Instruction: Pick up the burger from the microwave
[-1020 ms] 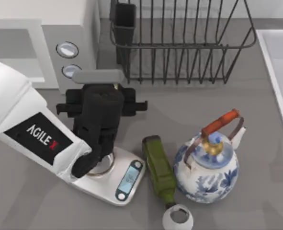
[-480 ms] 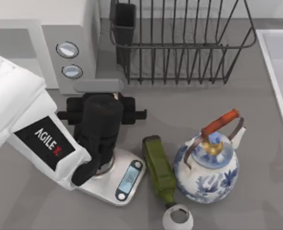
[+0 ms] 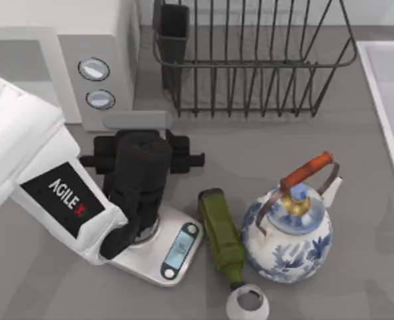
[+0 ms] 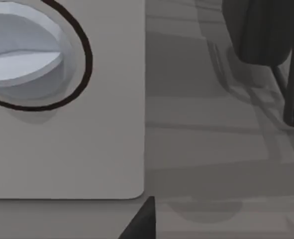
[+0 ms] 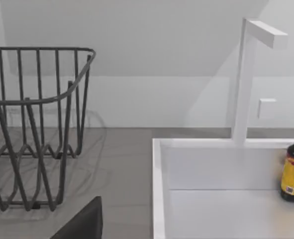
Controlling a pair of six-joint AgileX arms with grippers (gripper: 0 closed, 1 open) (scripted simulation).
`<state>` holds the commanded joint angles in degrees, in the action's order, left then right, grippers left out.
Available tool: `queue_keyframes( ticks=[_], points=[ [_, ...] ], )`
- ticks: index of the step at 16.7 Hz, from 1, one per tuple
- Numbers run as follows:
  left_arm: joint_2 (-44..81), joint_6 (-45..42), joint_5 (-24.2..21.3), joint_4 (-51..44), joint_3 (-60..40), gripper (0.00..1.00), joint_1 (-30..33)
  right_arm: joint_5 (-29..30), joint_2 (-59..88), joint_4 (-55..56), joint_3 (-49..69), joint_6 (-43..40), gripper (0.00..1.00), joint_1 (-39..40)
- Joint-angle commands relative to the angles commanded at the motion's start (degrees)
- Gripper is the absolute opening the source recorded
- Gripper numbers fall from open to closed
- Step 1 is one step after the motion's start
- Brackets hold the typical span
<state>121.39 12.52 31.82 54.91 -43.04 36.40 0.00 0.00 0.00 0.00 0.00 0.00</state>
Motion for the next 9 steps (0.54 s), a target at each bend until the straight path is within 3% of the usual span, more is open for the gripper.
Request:
queue_keyframes(
  ticks=[3, 9],
  points=[
    [0.0, 0.0, 0.0, 0.0, 0.0, 0.98, 0.0, 0.0, 0.0, 0.0, 0.0, 0.0, 1.00, 0.0],
    [0.0, 0.0, 0.0, 0.0, 0.0, 1.00, 0.0, 0.0, 0.0, 0.0, 0.0, 0.0, 1.00, 0.0]
  ],
)
